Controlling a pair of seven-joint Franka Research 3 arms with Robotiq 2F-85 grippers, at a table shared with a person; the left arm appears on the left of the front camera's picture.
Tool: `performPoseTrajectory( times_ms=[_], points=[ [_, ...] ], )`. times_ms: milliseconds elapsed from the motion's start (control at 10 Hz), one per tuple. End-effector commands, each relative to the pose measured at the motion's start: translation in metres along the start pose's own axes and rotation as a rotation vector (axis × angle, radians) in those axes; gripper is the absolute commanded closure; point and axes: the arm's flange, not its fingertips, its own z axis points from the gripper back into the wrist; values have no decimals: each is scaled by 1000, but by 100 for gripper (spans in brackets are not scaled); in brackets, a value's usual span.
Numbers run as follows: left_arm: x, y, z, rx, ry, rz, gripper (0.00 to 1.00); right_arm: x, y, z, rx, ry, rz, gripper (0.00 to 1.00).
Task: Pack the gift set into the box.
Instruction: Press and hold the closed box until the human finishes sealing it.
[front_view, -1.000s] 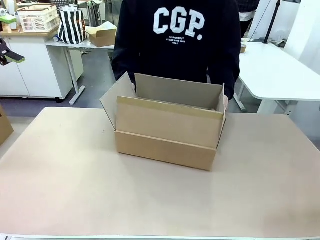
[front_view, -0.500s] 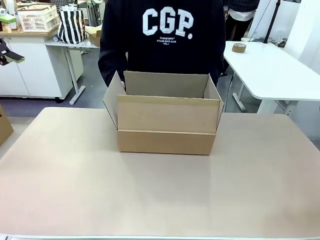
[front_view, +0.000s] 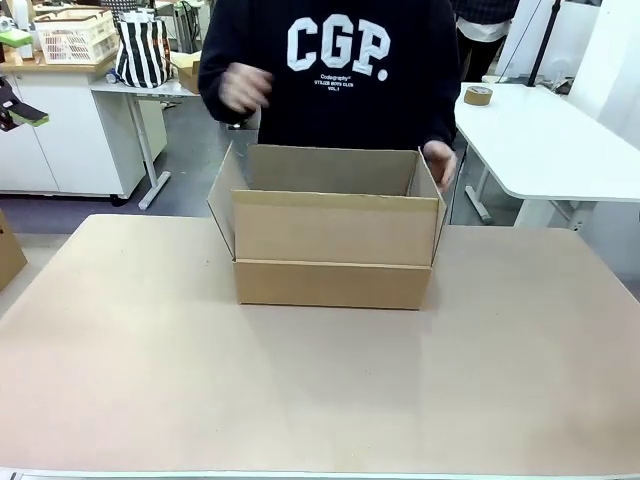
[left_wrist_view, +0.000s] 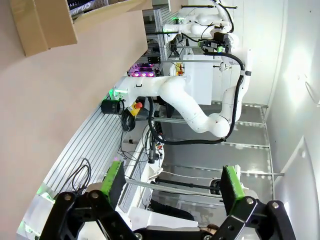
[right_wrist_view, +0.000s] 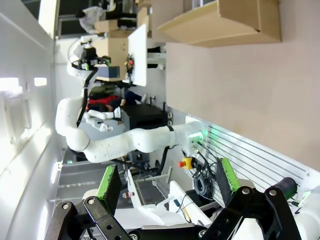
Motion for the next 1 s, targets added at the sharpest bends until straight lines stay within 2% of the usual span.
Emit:
performPoseTrajectory(
  times_ms=[0,900],
  points=[
    [-1,-1,-1,10,3,3,0,4,4,0,21,-1,27,0],
    [-1,-1,-1,10,3,3,0,4,4,0,21,-1,27,0]
  ],
)
